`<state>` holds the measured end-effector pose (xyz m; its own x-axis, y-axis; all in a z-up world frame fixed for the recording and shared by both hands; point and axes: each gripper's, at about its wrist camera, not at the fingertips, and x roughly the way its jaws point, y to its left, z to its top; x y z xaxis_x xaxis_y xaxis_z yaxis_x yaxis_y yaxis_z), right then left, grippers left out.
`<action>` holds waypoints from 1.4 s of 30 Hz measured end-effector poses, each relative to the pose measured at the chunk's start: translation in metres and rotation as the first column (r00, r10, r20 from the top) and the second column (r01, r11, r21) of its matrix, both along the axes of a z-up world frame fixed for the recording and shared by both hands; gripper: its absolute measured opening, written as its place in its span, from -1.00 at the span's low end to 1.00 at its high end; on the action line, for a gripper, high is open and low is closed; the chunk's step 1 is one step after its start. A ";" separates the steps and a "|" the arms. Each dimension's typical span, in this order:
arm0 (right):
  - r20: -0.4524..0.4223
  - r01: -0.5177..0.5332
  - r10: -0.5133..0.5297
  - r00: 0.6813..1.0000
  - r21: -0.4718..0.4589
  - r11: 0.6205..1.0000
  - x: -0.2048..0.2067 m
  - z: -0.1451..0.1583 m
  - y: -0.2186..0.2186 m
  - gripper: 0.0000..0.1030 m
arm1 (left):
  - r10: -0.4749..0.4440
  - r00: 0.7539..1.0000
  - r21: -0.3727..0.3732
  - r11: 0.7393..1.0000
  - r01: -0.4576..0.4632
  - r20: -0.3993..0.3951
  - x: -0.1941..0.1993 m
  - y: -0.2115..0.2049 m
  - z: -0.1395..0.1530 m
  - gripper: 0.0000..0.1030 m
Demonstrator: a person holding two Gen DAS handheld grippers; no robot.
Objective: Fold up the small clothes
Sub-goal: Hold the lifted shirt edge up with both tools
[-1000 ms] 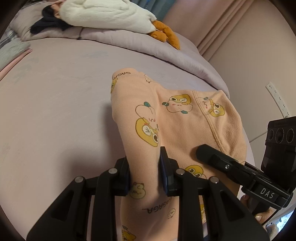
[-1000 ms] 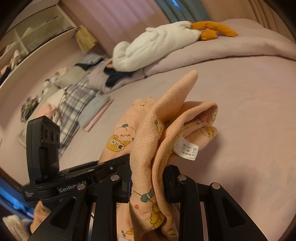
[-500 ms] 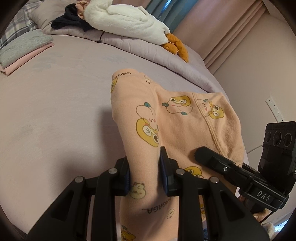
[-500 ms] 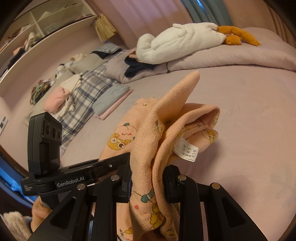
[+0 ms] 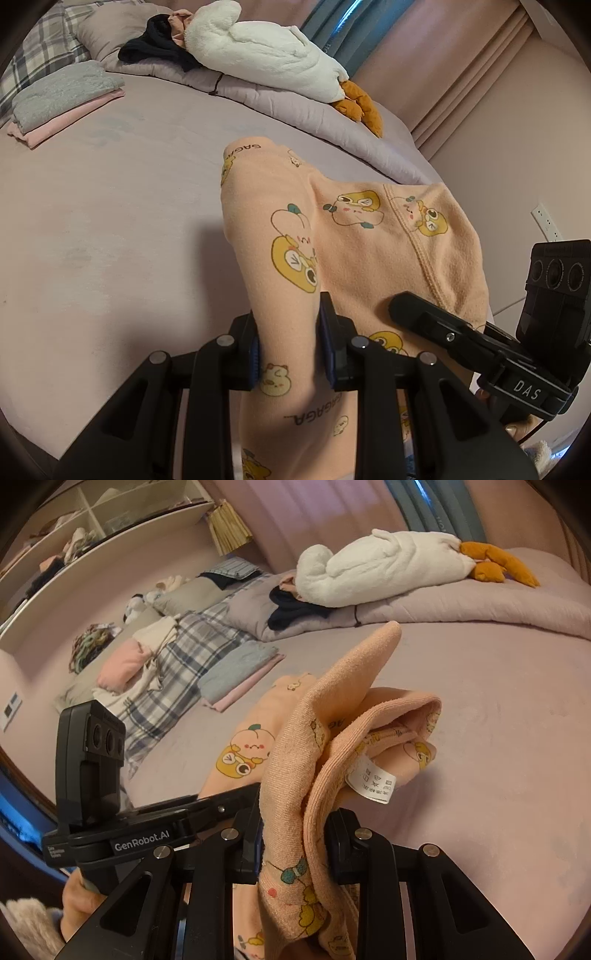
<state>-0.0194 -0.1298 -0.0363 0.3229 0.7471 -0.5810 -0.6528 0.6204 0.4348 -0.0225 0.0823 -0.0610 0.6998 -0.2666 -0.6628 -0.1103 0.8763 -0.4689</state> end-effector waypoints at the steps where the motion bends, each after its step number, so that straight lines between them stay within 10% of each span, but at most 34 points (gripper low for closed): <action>1: 0.000 -0.002 0.002 1.000 -0.002 1.000 -0.001 0.000 0.001 -0.46 | 0.001 1.000 0.000 1.000 -0.001 0.001 -0.001 0.001 0.000 -0.50; 42: 0.010 -0.081 0.082 0.997 -0.069 0.994 0.000 -0.002 0.055 -0.46 | 0.078 0.997 -0.018 0.997 -0.079 -0.016 -0.022 0.034 -0.005 -0.50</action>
<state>-0.0192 -0.0750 -0.0383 0.2706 0.7298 -0.6278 -0.7077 0.5929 0.3842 -0.0446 0.1162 -0.0663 0.7090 -0.2234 -0.6689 -0.1855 0.8560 -0.4826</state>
